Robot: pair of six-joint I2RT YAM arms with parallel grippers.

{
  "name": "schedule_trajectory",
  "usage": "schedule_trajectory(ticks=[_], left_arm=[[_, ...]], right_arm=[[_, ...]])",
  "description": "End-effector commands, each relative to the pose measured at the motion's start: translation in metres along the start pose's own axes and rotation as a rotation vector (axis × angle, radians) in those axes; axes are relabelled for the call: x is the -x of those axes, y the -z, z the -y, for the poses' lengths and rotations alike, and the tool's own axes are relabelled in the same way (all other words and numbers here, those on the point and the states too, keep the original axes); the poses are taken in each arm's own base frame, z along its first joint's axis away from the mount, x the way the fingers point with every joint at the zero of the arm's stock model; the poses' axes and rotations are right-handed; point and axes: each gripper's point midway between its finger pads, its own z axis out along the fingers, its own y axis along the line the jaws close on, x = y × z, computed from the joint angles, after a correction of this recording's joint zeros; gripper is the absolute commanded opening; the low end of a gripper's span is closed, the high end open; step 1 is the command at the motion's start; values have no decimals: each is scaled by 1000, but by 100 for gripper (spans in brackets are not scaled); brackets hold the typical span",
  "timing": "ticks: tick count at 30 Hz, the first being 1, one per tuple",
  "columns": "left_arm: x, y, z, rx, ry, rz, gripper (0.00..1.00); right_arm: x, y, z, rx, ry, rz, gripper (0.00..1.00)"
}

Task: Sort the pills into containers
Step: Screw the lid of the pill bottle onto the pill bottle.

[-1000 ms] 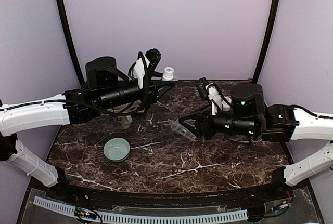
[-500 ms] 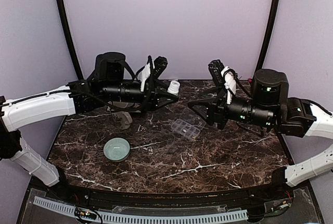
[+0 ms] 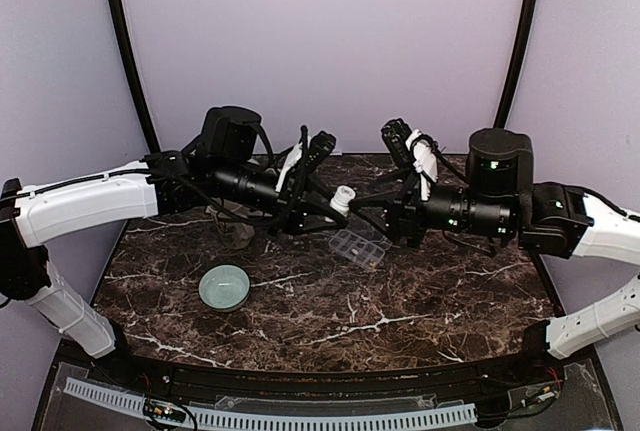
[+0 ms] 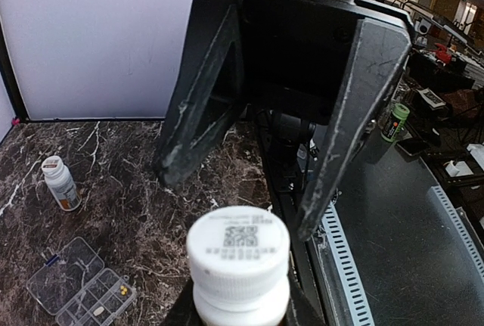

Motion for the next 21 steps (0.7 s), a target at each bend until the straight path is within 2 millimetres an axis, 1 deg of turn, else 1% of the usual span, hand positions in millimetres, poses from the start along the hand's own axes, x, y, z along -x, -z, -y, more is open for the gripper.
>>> schedule_trajectory(ticks=[1, 5, 11, 21], left_arm=[[13, 6, 12, -71, -30, 22, 0], [12, 5, 15, -95, -27, 15, 0], [10, 3, 14, -98, -28, 8, 0], [13, 3, 16, -116, -30, 12, 0]], right_arm=[[26, 2, -7, 72, -32, 70, 47], [28, 1, -8, 107, -57, 75, 47], [33, 2, -14, 176, -91, 88, 47], [27, -6, -21, 238, -127, 58, 46]])
